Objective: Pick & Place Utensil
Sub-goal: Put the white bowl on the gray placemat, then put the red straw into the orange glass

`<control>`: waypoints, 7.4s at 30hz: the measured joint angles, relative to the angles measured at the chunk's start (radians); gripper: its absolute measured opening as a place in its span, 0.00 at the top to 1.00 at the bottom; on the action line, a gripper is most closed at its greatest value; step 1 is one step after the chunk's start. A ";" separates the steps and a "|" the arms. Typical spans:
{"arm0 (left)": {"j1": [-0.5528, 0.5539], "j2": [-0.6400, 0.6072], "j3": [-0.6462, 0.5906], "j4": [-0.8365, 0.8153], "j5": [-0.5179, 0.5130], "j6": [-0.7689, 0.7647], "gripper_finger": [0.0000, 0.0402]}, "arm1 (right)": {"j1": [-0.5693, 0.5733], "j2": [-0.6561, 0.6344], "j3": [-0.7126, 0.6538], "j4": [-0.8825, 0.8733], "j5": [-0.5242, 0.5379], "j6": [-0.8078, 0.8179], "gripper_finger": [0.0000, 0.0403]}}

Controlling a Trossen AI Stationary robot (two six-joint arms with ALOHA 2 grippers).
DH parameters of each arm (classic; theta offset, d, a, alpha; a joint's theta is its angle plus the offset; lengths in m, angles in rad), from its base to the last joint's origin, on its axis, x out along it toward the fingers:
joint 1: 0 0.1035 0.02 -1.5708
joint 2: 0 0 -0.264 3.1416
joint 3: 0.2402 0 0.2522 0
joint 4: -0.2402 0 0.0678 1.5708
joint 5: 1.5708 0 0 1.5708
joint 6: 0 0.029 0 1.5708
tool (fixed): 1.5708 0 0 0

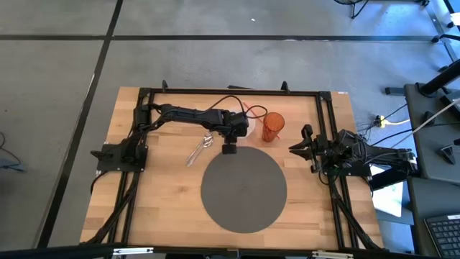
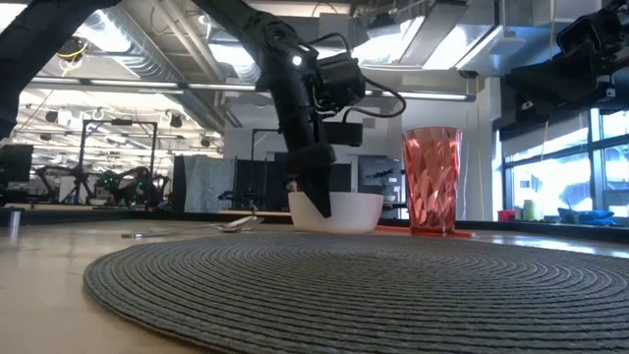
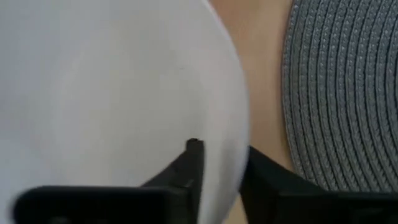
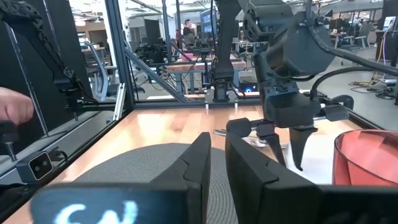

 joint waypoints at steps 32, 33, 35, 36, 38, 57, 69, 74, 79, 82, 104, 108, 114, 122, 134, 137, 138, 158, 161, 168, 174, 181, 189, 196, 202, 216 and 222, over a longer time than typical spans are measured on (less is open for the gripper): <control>-0.302 -0.130 0.011 -0.171 -0.090 -0.357 0.99 | 0.000 0.000 0.000 -0.010 0.034 0.000 0.87; -0.321 -0.129 0.018 -0.175 -0.107 -0.374 0.99 | 0.000 0.000 0.000 -0.010 0.034 0.000 0.87; -0.353 -0.130 0.025 -0.162 -0.120 -0.394 0.99 | 0.000 0.000 0.000 -0.010 0.034 0.000 0.87; -0.369 -0.130 0.025 -0.158 -0.120 -0.399 0.99 | 0.000 0.000 0.000 -0.010 0.034 0.000 0.87; -0.401 -0.129 0.025 -0.155 -0.127 -0.413 0.99 | 0.000 0.000 0.000 -0.010 0.034 0.000 0.87; -0.533 0.053 0.248 -0.098 -0.056 -0.538 0.99 | 0.000 0.000 0.000 -0.010 0.034 0.007 0.87; -0.572 0.319 0.613 -0.396 -0.070 -0.538 0.99 | 0.000 0.000 0.000 -0.010 0.034 0.037 0.87; -0.572 0.337 0.642 -0.410 -0.052 -0.538 0.99 | 0.000 0.000 0.000 -0.010 0.034 0.037 0.87; -0.573 0.336 0.645 -0.418 -0.012 -0.538 0.99 | 0.000 0.000 0.000 -0.010 0.034 0.035 0.87; -0.579 0.336 0.645 -0.419 0.004 -0.544 0.99 | 0.000 0.000 0.000 -0.010 0.034 0.034 0.87; -0.581 0.335 0.694 -0.442 0.121 -0.548 0.78 | 0.000 0.000 0.000 -0.010 0.034 0.029 0.87; -0.581 0.335 0.792 -0.498 0.206 -0.516 0.76 | 0.000 0.000 0.000 -0.010 0.034 0.030 0.87; -0.581 0.243 0.822 -0.610 0.176 -0.399 0.78 | 0.000 0.000 0.000 -0.010 0.032 0.033 0.87; -0.572 -0.021 0.783 -0.655 -0.053 -0.111 0.91 | 0.000 0.002 0.000 -0.010 0.031 0.033 0.87; -0.245 -0.620 -0.044 0.099 0.200 0.018 1.00 | 0.000 0.002 0.000 -0.010 0.032 0.031 0.87; -0.157 -0.783 -0.312 0.336 0.159 -0.016 0.99 | 0.000 0.002 0.000 -0.010 0.033 0.030 0.87; -0.127 -0.836 -0.401 0.406 0.156 -0.029 0.99 | 0.000 0.002 0.000 -0.010 0.033 0.030 0.87; 0.036 -1.463 -1.170 1.046 -0.241 -0.182 0.99 | 0.000 0.002 0.000 -0.018 0.089 0.001 0.87; 0.049 -1.523 -1.208 1.042 -0.193 -0.200 1.00 | 0.000 0.002 0.000 -0.018 0.087 0.001 0.87; 0.056 -1.561 -1.345 1.277 -0.257 -0.206 1.00 | 0.000 0.002 0.000 0.015 0.123 -0.055 0.87; 0.074 -1.559 -1.408 1.294 -0.329 -0.160 0.99 | 0.000 0.002 0.000 0.020 0.166 -0.107 0.87; 0.103 -1.572 -1.425 1.236 -0.304 -0.098 0.99 | 0.000 0.002 0.000 0.019 0.157 -0.094 0.87; -0.017 -1.774 -1.425 0.996 -0.325 -0.082 1.00 | 0.000 0.002 0.000 0.026 0.141 -0.118 0.87; -0.108 -1.961 -1.425 0.919 -0.331 -0.003 1.00 | 0.000 0.002 0.000 0.055 0.190 -0.124 0.87; -0.124 -2.016 -1.425 0.851 -0.337 -0.015 0.99 | 0.000 0.002 0.000 0.024 0.191 -0.075 0.87; -0.123 -2.015 -1.425 0.885 -0.421 -0.106 0.99 | 0.000 0.007 0.023 0.058 0.220 0.021 0.98; -0.123 -2.015 -1.425 0.911 -0.445 -0.084 0.99 | 0.000 0.119 0.198 0.040 0.263 -0.041 0.99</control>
